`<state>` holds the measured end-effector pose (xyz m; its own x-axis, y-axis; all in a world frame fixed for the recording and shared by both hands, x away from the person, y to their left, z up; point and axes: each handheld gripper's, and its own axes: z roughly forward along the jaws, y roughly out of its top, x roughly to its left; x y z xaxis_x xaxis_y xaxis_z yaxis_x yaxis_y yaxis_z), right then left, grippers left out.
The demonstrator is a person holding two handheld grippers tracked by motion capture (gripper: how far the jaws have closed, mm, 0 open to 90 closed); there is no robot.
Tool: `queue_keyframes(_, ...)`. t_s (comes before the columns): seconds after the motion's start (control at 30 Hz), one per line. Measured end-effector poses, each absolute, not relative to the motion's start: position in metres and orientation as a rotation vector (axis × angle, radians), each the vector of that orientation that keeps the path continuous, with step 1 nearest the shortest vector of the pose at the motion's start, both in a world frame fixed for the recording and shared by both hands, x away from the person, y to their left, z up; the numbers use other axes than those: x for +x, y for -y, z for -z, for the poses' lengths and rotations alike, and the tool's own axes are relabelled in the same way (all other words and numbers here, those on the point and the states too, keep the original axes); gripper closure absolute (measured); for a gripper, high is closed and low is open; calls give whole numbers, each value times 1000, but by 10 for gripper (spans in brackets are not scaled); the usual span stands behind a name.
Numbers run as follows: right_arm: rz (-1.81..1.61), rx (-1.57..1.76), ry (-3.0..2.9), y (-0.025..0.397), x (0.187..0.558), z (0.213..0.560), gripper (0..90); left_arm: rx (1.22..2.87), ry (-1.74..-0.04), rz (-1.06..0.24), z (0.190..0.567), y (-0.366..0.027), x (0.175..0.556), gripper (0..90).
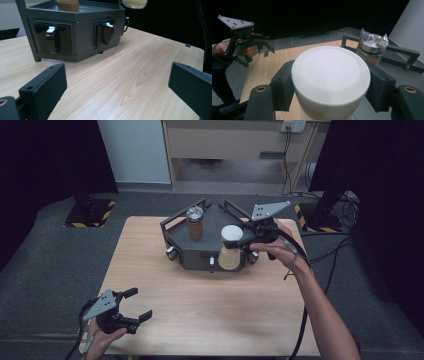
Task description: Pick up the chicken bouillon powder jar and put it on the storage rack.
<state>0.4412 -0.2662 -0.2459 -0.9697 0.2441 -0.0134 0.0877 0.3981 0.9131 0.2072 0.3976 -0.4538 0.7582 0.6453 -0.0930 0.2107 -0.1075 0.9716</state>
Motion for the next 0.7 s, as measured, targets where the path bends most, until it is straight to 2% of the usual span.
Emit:
queue_keyframes(0.23, -1604, 332, -2497, 253, 457, 235, 343, 1671, -691, -418, 454, -398, 208, 11)
queue_keyframes(0.7, -1540, 531, -2385, 240, 485, 235, 343, 1667, -688, -404, 455, -398, 209, 11)
